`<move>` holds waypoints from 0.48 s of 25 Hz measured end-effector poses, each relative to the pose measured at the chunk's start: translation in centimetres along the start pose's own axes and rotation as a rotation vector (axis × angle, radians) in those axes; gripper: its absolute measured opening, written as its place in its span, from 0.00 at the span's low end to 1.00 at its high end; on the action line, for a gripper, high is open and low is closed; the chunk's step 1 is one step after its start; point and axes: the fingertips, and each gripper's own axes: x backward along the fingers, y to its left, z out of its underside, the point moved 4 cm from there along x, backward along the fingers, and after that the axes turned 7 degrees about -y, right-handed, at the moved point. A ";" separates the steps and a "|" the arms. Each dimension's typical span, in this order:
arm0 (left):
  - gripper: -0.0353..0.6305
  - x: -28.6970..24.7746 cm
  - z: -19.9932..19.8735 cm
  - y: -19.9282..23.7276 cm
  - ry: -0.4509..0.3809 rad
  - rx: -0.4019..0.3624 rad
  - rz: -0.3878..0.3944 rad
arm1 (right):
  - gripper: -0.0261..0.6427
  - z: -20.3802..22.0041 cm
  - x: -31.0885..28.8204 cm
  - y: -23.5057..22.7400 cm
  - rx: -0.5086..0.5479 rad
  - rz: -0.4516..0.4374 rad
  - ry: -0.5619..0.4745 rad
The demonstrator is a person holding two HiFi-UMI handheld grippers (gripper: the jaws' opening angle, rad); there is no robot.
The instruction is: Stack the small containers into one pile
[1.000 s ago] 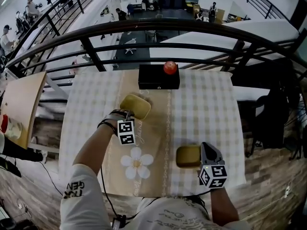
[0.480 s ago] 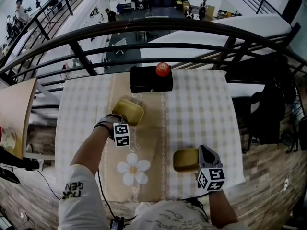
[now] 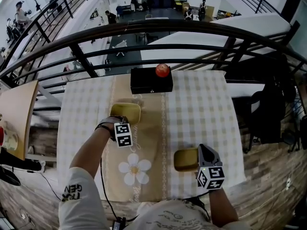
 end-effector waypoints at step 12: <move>0.08 5.8 -7.1 0.9 0.009 0.222 -0.027 | 0.04 -0.5 1.3 -1.0 0.023 -0.050 -0.041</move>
